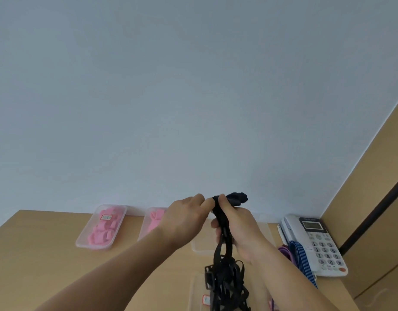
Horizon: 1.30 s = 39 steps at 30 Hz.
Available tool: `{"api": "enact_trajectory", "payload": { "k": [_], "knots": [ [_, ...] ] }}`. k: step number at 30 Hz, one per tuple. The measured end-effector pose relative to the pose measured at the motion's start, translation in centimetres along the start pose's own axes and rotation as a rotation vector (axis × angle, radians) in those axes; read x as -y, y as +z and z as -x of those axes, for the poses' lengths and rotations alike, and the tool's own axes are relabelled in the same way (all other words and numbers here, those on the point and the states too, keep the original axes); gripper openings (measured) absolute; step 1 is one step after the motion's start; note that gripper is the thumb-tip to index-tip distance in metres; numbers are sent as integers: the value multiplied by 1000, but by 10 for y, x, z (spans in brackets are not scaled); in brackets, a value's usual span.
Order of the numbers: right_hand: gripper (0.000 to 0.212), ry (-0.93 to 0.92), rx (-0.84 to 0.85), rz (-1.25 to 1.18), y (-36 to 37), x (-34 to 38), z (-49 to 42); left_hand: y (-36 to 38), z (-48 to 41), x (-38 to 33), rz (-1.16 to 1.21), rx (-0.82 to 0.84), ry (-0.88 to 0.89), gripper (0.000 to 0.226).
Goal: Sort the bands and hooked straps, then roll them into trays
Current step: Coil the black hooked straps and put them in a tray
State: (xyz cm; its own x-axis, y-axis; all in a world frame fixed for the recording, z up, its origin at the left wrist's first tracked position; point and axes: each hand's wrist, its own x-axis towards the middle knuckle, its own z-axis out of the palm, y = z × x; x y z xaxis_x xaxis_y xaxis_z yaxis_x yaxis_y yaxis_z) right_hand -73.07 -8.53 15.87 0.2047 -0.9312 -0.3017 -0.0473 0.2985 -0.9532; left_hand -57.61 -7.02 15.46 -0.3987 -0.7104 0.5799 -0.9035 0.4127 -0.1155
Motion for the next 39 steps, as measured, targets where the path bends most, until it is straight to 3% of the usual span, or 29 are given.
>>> {"api": "enact_trajectory", "payload": {
  "k": [4,5,7,9,11,14,17,21,23,25,28,30,33,35,37,39],
  "knots": [
    [48,45,4,-243,2,-1,0,-7,4,-3,-110,-65,103,18],
    [45,27,-18,-253,2,-2,-1,-6,4,-4,-83,-85,85,23],
    [39,-11,-37,-281,-1,-3,-3,-2,7,-6,275,-12,-131,29],
    [38,-40,-12,-303,-6,-1,-4,-2,4,-5,811,114,-516,26],
    [43,-56,46,-272,-9,-2,-3,0,1,1,1256,245,-771,16],
    [53,-116,132,-148,-8,-5,-1,1,-3,7,1448,422,-686,24],
    [52,-146,115,-97,-5,-5,0,7,0,6,1430,358,-650,17],
    [52,-98,-84,59,-2,-7,-2,9,-1,-2,958,292,-630,24],
    [56,-115,-156,145,1,-11,-4,10,-2,-5,494,323,-483,33],
    [59,-110,-168,184,3,-13,-4,12,1,-4,180,268,-332,34],
    [64,-49,-121,122,2,-11,-5,9,2,4,2,246,-78,17],
    [64,4,-72,38,-3,-8,-5,12,5,8,-72,154,58,24],
    [56,52,1,-43,-7,-6,-6,27,11,19,-7,-2,115,49],
    [49,40,9,-74,-6,-8,-7,27,12,17,132,-22,35,49],
    [42,-13,-1,-125,-5,-8,-7,21,9,10,529,28,-281,52],
    [41,-73,-15,-141,-4,-9,-7,14,3,7,1147,274,-697,58]
  ]
}}
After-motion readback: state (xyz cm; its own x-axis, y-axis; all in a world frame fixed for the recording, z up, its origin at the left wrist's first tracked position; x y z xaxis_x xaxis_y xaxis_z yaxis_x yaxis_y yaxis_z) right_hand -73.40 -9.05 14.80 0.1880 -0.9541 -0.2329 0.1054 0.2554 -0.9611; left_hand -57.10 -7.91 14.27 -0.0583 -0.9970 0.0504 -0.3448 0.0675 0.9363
